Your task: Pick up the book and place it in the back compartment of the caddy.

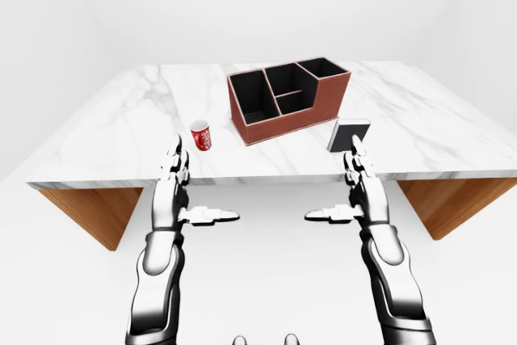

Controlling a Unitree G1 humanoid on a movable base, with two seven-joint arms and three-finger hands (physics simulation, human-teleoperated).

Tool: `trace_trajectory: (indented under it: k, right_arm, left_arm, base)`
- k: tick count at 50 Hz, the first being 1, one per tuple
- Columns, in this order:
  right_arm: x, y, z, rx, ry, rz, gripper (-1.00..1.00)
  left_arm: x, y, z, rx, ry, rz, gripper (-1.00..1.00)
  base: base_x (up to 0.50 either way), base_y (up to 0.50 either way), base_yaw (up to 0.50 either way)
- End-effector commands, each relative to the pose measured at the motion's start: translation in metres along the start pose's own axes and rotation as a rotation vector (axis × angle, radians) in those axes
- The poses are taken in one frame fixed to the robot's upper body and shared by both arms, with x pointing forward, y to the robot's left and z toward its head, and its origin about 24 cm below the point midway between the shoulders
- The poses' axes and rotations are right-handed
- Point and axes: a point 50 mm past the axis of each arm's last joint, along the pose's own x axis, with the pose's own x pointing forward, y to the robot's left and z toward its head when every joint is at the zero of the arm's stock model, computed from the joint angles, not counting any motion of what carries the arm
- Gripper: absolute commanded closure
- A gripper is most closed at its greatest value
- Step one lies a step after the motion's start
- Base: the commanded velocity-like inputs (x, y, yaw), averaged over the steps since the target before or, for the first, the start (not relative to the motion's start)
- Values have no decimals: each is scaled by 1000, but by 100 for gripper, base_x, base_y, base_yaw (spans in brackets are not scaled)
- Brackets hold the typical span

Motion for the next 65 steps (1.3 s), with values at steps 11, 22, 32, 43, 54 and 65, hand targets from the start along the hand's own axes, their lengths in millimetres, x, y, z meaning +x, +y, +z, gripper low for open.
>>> trace_trajectory:
  k: [11,22,32,43,54,65]
  right_arm:
    - [-8,-11,36,2,-152,17,-100]
    - [-8,-13,41,-14,-175,5,-100]
    - [-7,-13,37,-21,-157,1,-100]
    - [-7,-14,38,-22,-162,-1,-100]
    - [-7,-14,40,-27,-171,-2,-100]
    - [-8,-14,43,-31,-182,2,-100]
  left_arm:
    - [0,4,15,20,-63,5,-100]
    - [-1,3,14,24,-58,2,-100]
    - [0,3,12,25,-48,3,-100]
    - [-1,3,15,25,-62,2,-100]
    - [-1,4,18,28,-76,3,-100]
    - [-1,5,24,29,-101,5,-100]
  base:
    - [16,0,0]
    - [50,0,0]
    - [50,0,0]
    - [50,0,0]
    - [50,0,0]
    - [50,0,0]
